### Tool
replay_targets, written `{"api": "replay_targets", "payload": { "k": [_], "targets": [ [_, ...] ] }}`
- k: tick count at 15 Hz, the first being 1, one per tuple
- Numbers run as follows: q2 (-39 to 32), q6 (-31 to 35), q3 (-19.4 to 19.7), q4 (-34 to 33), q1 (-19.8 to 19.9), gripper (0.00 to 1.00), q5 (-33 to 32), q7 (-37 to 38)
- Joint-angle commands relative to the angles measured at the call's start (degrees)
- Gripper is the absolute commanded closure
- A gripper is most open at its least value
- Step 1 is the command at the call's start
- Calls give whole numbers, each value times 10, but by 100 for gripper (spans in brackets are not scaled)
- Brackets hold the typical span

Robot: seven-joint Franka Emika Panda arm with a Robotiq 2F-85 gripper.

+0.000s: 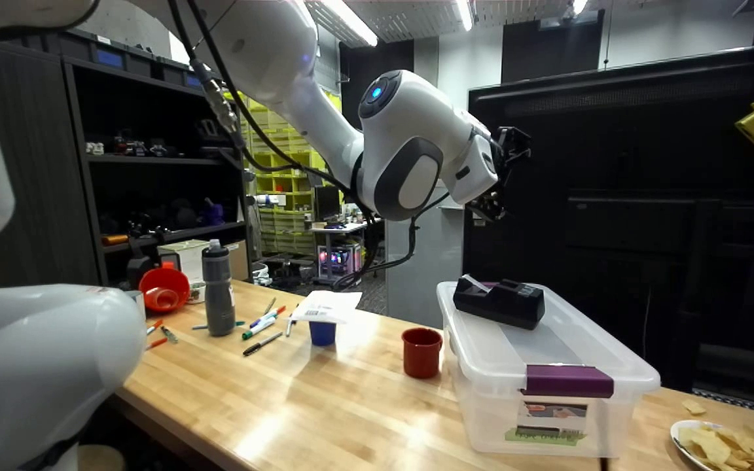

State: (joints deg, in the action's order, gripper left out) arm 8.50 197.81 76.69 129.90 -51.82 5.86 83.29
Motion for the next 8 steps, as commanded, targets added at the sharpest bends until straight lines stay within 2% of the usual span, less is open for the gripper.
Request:
{"api": "replay_targets", "payload": {
  "k": [1,6,7,8],
  "targets": [
    [-64,0,33,-26,-30,0,19,40],
    [-159,0,38,-49,-24,0,55,99],
    [-176,-1,-86,-56,87,0,131,58],
    [-213,0,2,-58,12,0,105,125]
  ]
}}
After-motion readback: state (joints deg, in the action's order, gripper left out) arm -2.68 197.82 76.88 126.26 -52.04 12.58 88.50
